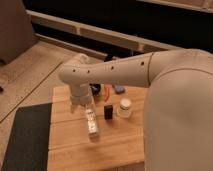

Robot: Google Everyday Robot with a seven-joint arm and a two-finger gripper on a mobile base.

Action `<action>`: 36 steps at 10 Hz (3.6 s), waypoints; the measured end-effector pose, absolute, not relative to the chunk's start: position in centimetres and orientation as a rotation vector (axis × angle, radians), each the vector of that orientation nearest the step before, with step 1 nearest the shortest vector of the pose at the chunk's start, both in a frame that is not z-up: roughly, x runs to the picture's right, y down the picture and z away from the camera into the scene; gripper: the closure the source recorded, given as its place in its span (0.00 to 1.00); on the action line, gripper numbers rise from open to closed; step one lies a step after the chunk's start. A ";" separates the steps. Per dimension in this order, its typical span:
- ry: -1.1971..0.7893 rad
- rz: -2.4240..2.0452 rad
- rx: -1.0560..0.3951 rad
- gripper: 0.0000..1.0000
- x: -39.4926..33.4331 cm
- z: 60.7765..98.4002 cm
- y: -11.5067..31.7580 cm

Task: Place the ceramic cup over the eraser

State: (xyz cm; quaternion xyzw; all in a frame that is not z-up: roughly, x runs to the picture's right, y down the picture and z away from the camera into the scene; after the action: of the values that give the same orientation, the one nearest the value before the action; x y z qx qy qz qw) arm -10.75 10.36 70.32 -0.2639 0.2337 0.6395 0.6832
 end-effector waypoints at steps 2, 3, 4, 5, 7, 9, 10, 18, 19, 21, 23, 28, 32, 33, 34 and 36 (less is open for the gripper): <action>0.524 1.434 -0.592 0.35 -10.8 70.3 10.4; 0.524 1.434 -0.592 0.35 -10.8 70.3 10.3; 0.524 1.434 -0.592 0.35 -10.8 70.3 10.4; 0.524 1.434 -0.592 0.35 -10.8 70.3 10.4; 0.524 1.434 -0.592 0.35 -10.8 70.3 10.4; 0.523 1.434 -0.591 0.35 -10.8 70.3 10.3; 0.521 1.433 -0.589 0.35 -10.8 70.3 10.2; 0.426 1.391 -0.354 0.35 -4.6 73.7 0.7; 0.344 1.454 -0.358 0.35 -3.4 74.0 -0.7; 0.209 1.554 -0.389 0.35 -2.6 73.3 -1.8; 0.110 1.634 -0.407 0.35 -1.8 72.5 -2.6; 0.208 1.702 -0.373 0.35 3.3 73.5 -1.3; 0.283 1.845 -0.292 0.35 11.4 73.2 -1.1; 0.277 1.866 -0.298 0.35 11.8 73.5 -0.8; 0.272 1.892 -0.315 0.35 12.1 74.1 -0.1; 0.291 1.917 -0.354 0.35 12.3 75.6 2.1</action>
State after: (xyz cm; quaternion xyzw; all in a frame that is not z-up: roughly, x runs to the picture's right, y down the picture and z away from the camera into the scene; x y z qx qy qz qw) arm 12.35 2.11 75.61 -0.1497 0.1232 0.8106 0.5525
